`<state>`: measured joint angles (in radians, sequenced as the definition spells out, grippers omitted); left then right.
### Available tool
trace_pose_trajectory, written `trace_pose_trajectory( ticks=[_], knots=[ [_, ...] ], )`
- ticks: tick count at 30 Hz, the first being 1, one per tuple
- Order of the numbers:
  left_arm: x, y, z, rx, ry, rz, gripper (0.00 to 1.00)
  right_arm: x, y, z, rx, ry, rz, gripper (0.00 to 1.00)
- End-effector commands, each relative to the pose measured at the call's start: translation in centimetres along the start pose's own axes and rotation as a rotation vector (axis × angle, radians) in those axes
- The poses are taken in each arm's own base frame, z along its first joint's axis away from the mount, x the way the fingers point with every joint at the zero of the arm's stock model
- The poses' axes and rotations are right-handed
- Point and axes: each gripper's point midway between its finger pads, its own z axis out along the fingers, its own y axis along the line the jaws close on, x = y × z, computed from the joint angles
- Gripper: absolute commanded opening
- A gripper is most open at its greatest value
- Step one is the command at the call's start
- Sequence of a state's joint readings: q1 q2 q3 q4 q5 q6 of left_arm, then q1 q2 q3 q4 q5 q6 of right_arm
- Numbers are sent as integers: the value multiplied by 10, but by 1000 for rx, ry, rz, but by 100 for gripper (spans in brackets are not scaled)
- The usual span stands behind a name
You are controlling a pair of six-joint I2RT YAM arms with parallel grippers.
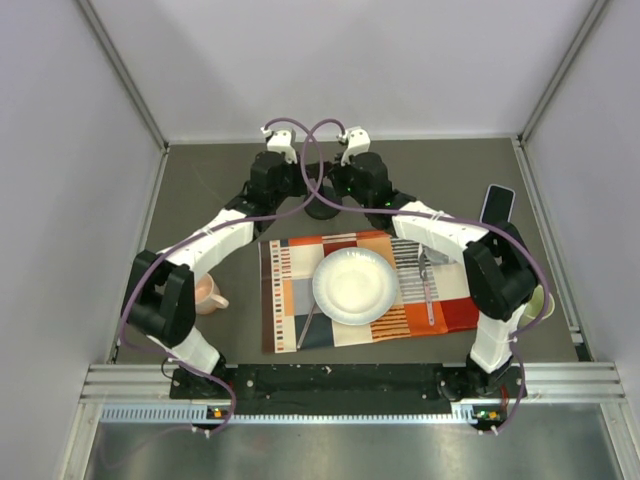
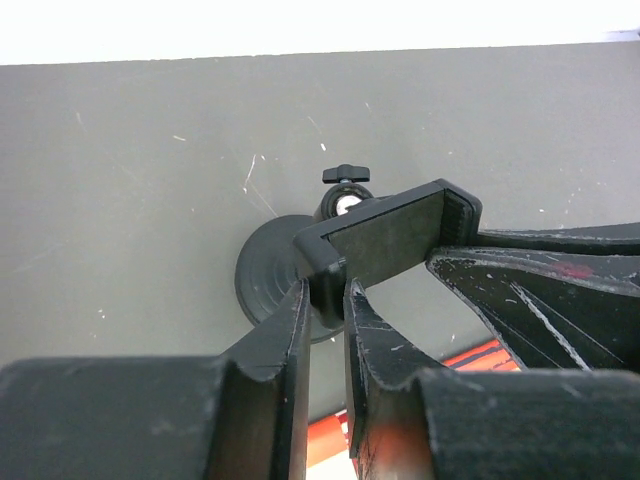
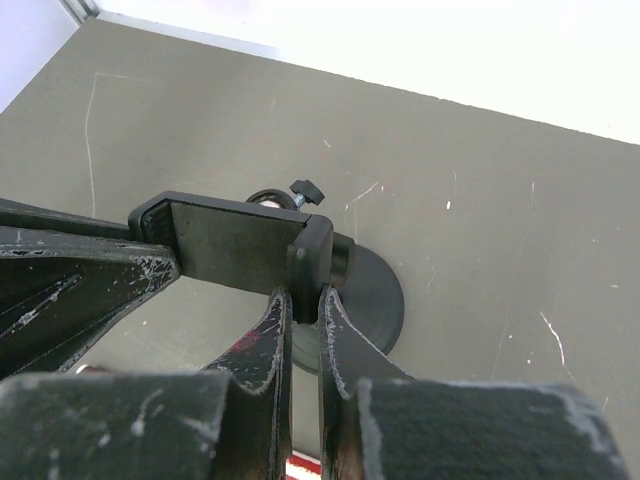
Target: Place the phone on the phone stand
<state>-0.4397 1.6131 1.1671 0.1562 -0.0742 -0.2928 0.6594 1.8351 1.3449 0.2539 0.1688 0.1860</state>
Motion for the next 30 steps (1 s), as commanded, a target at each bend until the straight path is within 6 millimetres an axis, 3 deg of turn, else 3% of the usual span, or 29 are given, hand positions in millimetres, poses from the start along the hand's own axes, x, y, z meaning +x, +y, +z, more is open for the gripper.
trace_pose_trajectory(
  ticks=[1, 9, 14, 17, 23, 24, 27, 30],
  knots=[
    [-12, 34, -3, -181, -20, 28, 0, -27, -13, -1, 79, -79, 20, 0],
    [-12, 54, -14, -293, -25, 37, 0, -22, -49, -8, 220, -82, 59, 0],
    [-16, 61, -20, -331, -26, 63, 0, -22, -55, -10, 227, -92, 69, 0],
    [-15, 52, -15, -278, -17, 73, 0, -29, -35, -7, 113, -116, 57, 0],
    [-14, 5, 4, -27, 23, 75, 0, -29, 22, -13, -223, -128, 10, 0],
    [-10, 3, 5, -14, 53, 75, 0, -27, 34, -16, -293, -117, -2, 6],
    [-15, -5, 12, 15, 57, 64, 0, -28, 38, -16, -321, -120, -6, 17],
    [-7, 2, 11, -14, 85, 70, 3, -25, 34, -15, -305, -108, -1, 27]
  ],
)
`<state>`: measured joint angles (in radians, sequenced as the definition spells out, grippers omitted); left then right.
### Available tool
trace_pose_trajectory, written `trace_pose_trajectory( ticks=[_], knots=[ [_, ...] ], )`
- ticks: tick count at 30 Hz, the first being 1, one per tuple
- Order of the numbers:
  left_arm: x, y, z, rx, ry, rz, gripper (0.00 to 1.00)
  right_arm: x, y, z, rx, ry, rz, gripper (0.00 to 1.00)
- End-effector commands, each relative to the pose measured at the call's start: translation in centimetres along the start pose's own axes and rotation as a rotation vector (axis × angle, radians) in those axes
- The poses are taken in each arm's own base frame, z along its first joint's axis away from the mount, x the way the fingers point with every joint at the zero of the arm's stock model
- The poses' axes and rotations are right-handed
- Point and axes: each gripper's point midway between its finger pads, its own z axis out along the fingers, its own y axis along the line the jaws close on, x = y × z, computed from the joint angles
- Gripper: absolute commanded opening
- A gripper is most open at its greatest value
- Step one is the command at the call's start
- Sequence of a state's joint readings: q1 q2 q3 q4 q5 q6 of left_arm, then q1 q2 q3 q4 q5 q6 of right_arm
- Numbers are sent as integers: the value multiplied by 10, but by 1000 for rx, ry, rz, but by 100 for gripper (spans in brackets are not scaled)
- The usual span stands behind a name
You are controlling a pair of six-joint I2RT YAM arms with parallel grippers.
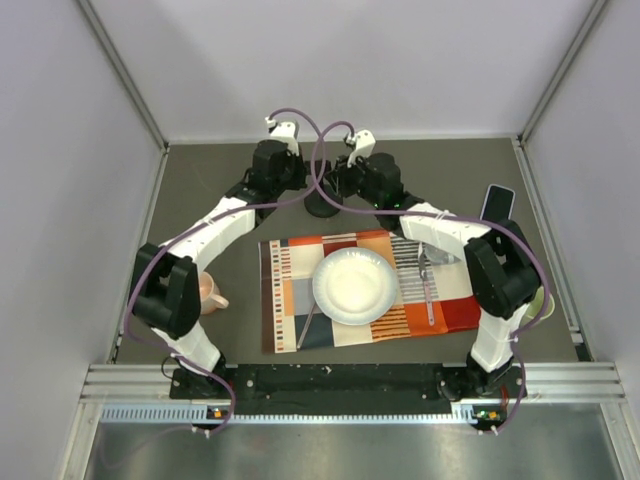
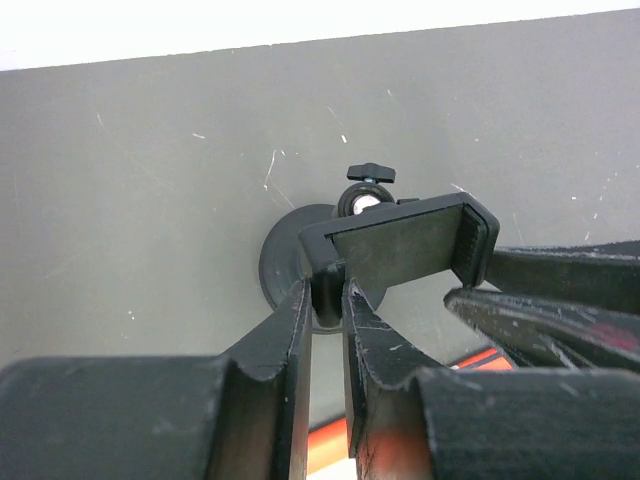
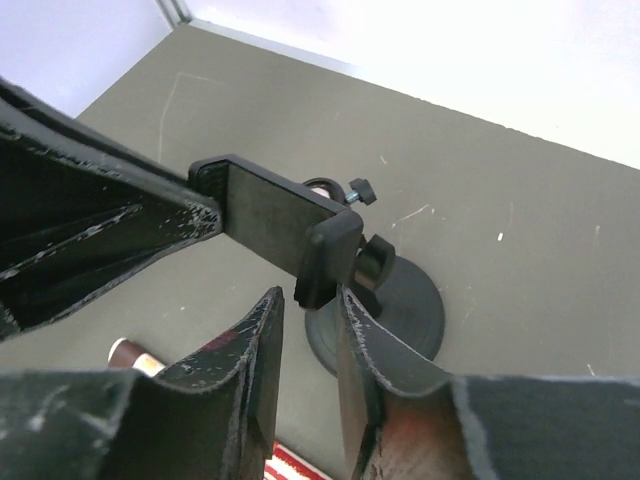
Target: Place the phone on the phone stand
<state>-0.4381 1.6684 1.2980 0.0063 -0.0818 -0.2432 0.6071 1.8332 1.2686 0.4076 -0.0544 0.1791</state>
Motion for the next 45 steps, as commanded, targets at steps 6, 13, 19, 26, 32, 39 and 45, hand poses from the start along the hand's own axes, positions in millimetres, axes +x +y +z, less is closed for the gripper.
trace_pose_trajectory(
  ticks=[6, 13, 19, 26, 32, 39, 45],
  knots=[
    [-4, 8, 1, -34, 12, 14, 37, -25, 14, -9, -59, 41, 29, 47],
    [-11, 6, -11, -24, -6, 11, 65, -40, -5, -18, 25, 51, 15, 77],
    [-18, -2, -31, 25, -34, 19, 72, -58, -30, -43, 105, 18, 6, 83],
    [-21, -10, -52, 73, -29, 12, 74, -67, -134, -101, 374, -6, 27, 86],
    [-24, -26, -64, 159, -31, -18, 74, -49, -228, -154, 670, 51, 76, 94],
    [-34, -43, -82, 247, -13, 5, 75, 16, -327, -190, 1046, 300, 187, 97],
    [-33, -50, -95, 296, 28, 35, 82, 32, -363, -190, 1096, 353, 278, 99]
  ],
)
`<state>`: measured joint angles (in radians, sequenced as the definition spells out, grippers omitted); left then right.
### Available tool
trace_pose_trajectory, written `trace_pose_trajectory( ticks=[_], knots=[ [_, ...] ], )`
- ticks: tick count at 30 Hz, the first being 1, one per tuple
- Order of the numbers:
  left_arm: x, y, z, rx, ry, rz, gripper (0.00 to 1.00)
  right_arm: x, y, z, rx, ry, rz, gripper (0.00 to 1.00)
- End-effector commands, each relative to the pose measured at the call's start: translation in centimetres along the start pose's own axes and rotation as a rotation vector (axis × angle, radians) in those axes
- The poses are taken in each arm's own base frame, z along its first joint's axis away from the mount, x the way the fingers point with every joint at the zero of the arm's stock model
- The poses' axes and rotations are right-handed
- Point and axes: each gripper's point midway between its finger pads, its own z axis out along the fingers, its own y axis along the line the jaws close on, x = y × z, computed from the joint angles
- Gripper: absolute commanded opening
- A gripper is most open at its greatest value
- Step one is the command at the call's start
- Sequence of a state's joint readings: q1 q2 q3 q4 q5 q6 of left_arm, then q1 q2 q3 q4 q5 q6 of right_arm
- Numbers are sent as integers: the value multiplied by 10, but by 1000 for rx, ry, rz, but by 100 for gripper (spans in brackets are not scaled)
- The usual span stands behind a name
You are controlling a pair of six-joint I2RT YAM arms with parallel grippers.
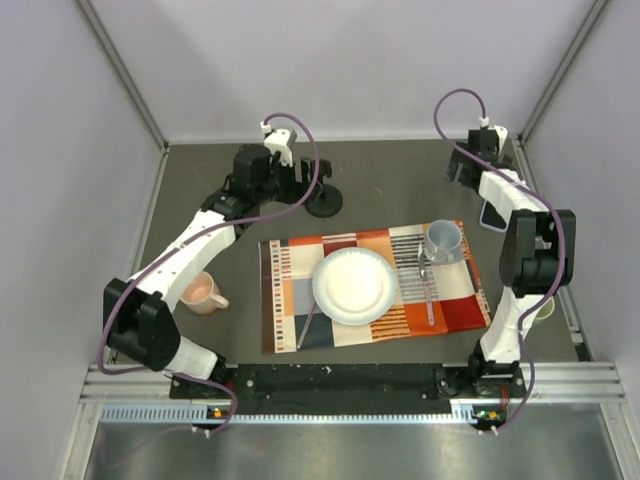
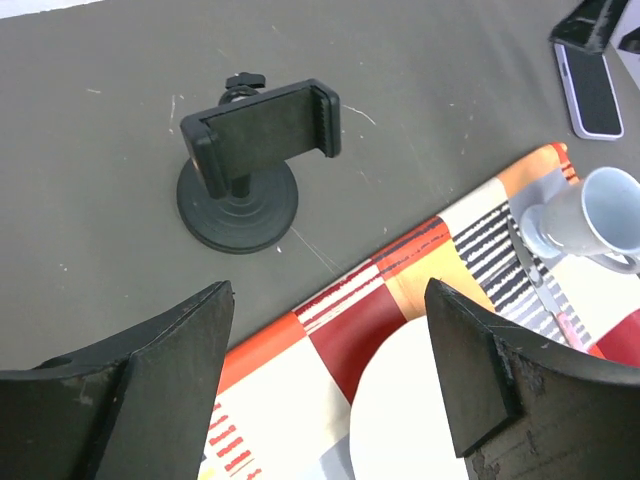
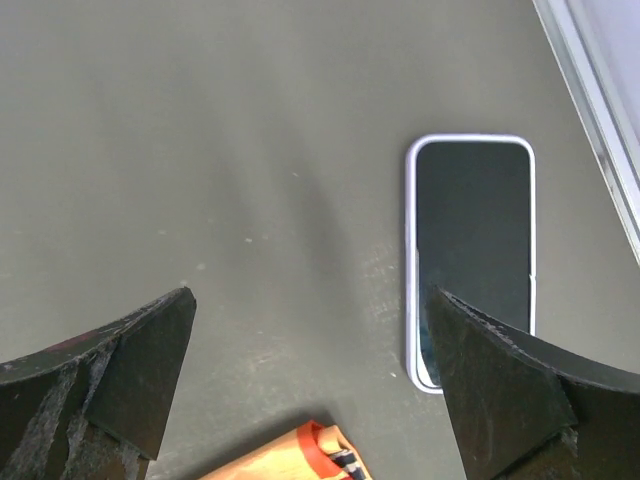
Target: Place the phone on the phone stand
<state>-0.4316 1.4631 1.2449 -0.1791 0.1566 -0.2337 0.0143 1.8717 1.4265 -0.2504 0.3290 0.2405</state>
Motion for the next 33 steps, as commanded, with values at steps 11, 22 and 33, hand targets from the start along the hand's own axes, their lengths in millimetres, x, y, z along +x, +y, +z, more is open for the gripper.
trace_pose_trajectory(
  ticks=[11, 22, 33],
  knots=[
    [-8, -31, -16, 125, -6, -24, 82, 7, -57, 33, 109, 116, 97, 99],
    [-3, -34, -21, 122, -3, -38, 98, 42, -82, 55, 145, 214, 189, 99],
    [-2, -39, -10, 138, 13, -42, 98, 65, -90, 69, 170, 290, 191, 99]
  ],
)
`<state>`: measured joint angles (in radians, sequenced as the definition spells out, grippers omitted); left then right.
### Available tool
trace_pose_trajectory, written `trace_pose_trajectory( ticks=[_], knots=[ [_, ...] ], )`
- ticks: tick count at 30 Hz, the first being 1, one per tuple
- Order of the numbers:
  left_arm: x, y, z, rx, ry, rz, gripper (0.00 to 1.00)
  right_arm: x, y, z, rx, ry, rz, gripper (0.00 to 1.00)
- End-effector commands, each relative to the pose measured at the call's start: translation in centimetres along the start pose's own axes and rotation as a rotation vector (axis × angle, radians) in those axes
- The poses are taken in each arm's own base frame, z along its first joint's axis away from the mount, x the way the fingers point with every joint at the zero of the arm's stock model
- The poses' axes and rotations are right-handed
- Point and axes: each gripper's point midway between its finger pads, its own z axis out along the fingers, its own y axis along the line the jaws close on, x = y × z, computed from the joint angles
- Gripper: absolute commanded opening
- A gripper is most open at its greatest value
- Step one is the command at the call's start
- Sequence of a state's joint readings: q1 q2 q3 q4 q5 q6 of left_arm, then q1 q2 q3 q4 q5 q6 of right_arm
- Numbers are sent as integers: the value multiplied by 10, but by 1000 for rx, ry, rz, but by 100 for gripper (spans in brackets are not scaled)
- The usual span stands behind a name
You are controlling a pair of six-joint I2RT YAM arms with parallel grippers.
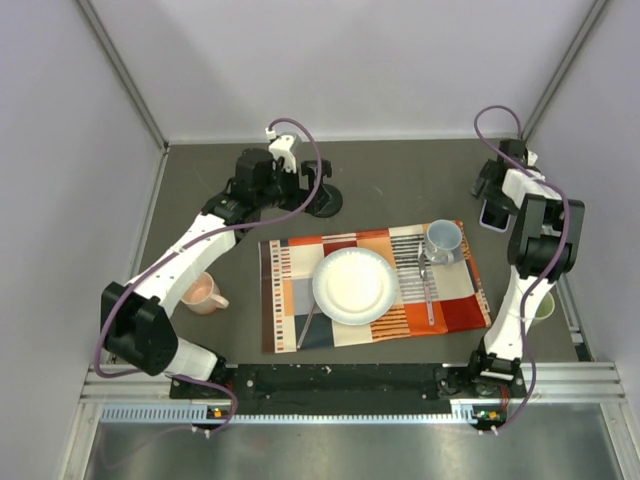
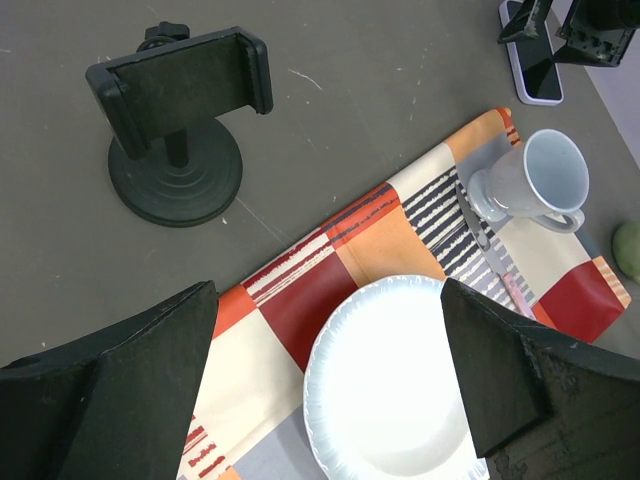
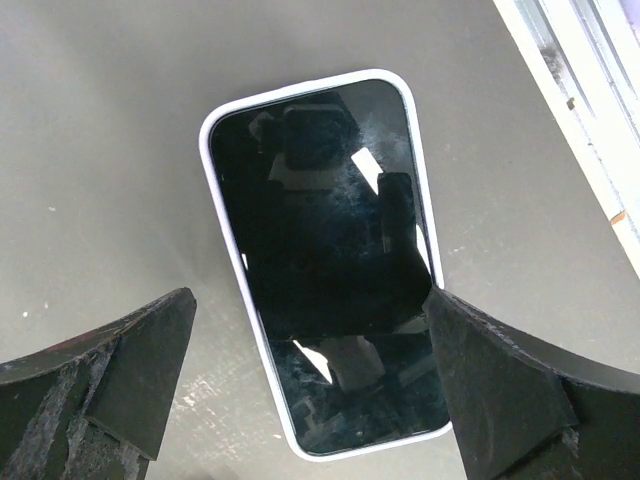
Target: Place the phone on the phone stand
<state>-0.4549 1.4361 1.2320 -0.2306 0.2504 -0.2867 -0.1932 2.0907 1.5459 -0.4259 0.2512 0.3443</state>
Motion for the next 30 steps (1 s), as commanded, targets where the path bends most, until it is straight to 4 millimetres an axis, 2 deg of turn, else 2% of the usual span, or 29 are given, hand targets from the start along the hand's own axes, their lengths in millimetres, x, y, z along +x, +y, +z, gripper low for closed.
trace_pose_trajectory(
  ticks=[1, 8, 10, 11, 13, 20, 22, 26, 30],
  knots=[
    [-17, -12, 2, 37, -50, 14, 98, 0, -7, 8, 40, 12, 25, 99],
    [-16, -12, 3, 35, -49, 14, 98, -12, -16, -8, 75, -30, 31, 99],
    [-16, -13, 3, 36, -50, 14, 99, -21, -11, -15, 47, -57, 28, 99],
    [-16, -13, 2, 39, -52, 15, 98, -18, -11, -17, 42, -59, 20, 99],
    [-17, -15, 2, 43, -56, 16, 98, -29, -5, -29, 18, -113, 1, 99],
    [-17, -15, -1, 35, -63, 27, 98, -35, -7, -41, 1, -175, -4, 99],
    [-16, -15, 0, 38, -59, 27, 98, -34, -9, -40, 15, -175, 11, 99],
    [-15, -16, 1, 45, -58, 21, 98, -24, -17, -26, 33, -118, 39, 99],
    [-14, -15, 4, 48, -54, 21, 98, -18, -12, -18, 14, -84, 25, 99]
  ],
)
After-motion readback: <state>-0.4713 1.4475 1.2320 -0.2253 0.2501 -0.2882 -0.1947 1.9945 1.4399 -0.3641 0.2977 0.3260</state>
